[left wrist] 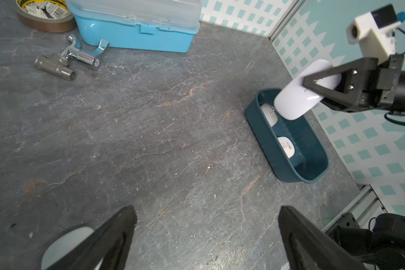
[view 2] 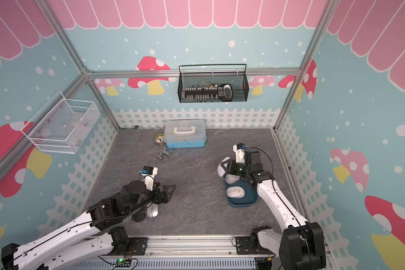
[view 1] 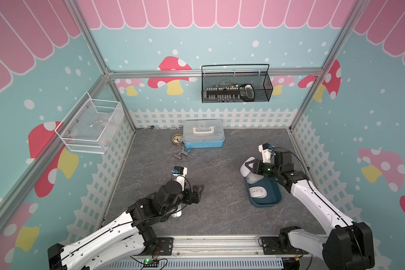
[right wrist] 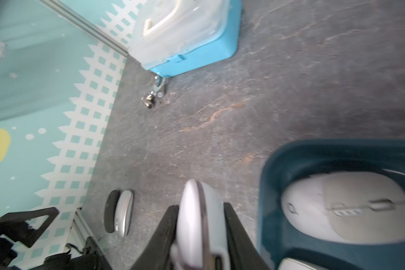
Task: Put the mouse in the storage box
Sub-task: Place the mouse in the storage box.
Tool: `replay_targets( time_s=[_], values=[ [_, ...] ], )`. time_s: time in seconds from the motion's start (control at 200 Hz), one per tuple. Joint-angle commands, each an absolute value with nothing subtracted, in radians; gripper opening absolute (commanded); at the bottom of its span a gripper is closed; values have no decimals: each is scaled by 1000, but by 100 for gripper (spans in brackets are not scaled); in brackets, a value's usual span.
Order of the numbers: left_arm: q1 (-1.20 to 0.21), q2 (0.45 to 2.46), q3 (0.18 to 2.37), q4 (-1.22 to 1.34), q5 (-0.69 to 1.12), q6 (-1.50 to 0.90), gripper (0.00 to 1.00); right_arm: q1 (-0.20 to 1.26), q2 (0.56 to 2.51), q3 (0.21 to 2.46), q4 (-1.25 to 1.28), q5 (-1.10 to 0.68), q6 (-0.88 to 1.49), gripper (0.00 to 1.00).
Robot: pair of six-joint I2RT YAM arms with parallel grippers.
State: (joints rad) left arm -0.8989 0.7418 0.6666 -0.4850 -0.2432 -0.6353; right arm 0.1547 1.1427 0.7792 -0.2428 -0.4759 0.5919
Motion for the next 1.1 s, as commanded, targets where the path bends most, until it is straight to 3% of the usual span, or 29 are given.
replay_targets(
  time_s=[0.0,0.38,0.806,1.096],
  values=[
    [-880,738,643,-526,-264,-713,99,95,1100,729,-309,-429,531,31],
    [-791,879,565,-558,-199,-884,99,64,1055,574,-210,-444,561,31],
    [-765,890,515,-589,-193,-992,99,45,1071,461,-67,-503,603,32],
    [-764,904,517,-590,-191,-995,99,26,1112,443,-58,-498,587,53]
  ],
)
